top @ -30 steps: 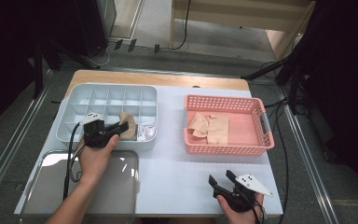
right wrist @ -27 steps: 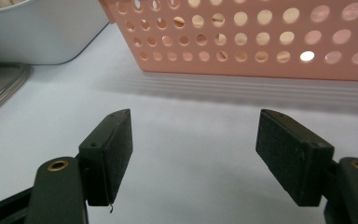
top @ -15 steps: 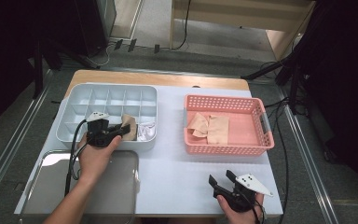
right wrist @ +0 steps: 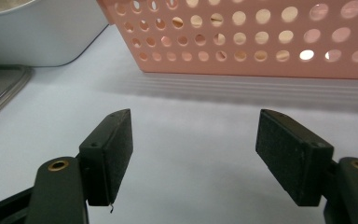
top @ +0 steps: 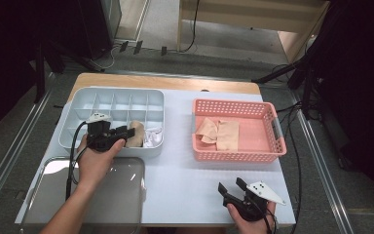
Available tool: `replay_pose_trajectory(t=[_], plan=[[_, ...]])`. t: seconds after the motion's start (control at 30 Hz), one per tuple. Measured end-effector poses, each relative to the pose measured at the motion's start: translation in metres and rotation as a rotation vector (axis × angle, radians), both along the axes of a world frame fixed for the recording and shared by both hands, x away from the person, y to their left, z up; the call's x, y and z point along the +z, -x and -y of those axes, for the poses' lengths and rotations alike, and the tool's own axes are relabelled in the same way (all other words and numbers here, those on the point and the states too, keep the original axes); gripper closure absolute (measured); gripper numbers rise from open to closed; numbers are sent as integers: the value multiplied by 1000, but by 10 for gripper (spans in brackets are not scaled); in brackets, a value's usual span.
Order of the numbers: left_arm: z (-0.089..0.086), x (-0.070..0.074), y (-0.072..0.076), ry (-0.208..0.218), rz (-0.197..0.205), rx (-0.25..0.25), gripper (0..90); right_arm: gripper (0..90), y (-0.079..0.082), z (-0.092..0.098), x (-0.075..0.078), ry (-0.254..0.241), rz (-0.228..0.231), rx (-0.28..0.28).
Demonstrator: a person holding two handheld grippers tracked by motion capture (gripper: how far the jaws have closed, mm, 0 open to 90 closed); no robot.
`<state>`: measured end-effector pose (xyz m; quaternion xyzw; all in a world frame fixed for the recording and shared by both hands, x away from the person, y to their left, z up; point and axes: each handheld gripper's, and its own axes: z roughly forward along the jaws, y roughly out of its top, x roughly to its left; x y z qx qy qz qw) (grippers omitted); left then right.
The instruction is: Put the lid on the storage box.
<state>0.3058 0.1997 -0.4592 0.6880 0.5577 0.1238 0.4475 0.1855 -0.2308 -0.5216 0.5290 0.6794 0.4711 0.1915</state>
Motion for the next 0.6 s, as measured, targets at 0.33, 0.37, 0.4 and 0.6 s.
replay_pose_trajectory(t=[0.33,0.37,0.4,0.6], plan=[[3,-5,-13,-25,-112,-31,832,275,0,1,0,-6,1,-1],[3,-5,-15,-23,-129,-38,834,275,0,1,0,-6,1,0],[3,-6,-16,-27,-142,-43,836,275,0,1,0,-5,1,0],[3,-9,-23,-38,-220,-72,833,275,0,1,0,-6,0,1]])
